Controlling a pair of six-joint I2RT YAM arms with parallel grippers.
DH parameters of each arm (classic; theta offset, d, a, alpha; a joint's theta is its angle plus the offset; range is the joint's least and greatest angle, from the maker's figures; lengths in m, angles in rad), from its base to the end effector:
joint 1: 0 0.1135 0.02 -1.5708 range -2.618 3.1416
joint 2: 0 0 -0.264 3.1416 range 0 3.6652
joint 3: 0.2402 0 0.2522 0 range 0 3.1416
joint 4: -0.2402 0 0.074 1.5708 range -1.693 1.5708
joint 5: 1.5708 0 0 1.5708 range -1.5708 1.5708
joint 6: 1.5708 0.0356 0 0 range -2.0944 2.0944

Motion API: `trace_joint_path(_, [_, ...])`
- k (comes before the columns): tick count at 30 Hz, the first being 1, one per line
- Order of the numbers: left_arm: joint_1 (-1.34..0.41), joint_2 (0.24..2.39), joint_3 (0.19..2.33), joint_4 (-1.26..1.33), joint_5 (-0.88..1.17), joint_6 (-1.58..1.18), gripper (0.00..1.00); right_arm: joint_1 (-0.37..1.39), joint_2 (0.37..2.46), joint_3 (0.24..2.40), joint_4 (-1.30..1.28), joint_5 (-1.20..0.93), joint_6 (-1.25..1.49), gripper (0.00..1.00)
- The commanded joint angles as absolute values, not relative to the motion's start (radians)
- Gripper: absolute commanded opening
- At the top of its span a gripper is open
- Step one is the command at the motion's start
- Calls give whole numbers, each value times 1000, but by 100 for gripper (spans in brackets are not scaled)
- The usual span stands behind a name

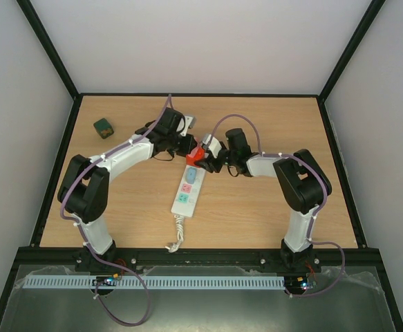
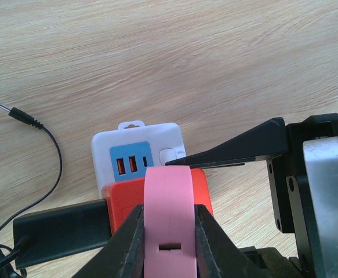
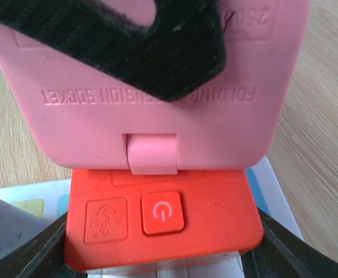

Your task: Pull the plug off the socket

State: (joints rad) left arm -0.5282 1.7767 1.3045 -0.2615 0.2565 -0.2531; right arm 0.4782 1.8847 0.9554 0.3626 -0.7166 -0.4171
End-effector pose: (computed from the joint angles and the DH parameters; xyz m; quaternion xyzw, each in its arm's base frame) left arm 0.3409 -0.2094 0.2413 0.1757 0.8905 -0.2616 0.3282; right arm 0.3277 0.1962 0.1501 -0.5075 0.6670 0.3210 0.4411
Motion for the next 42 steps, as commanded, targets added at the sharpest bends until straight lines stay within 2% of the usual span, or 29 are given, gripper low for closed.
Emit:
trace_joint_path(1, [-528,1752,1351,-279,281,-255,3,476,1894,923,310,-665,-409,9])
trace_joint_path(14, [-441,1737,1333,-238,417,-431,3,476,1899,916,308,-644,-419,8])
trace_joint_path(23, [-395,1692,1277,-193,491,-442,3,476,1905,920,298,-654,-432,10])
trace_joint_path(25, [-381,1679,1267,-193,497,-436,3,476,1905,922,292,-663,-436,15])
trace_joint_path(36, [-294,1598,1203,-166,586,-378,3,476,1863,1024,190,-741,-412,67])
trace_joint_path(42, [-247,1536,1161,-135,682,-314,3,476,1842,1110,104,-803,-390,78])
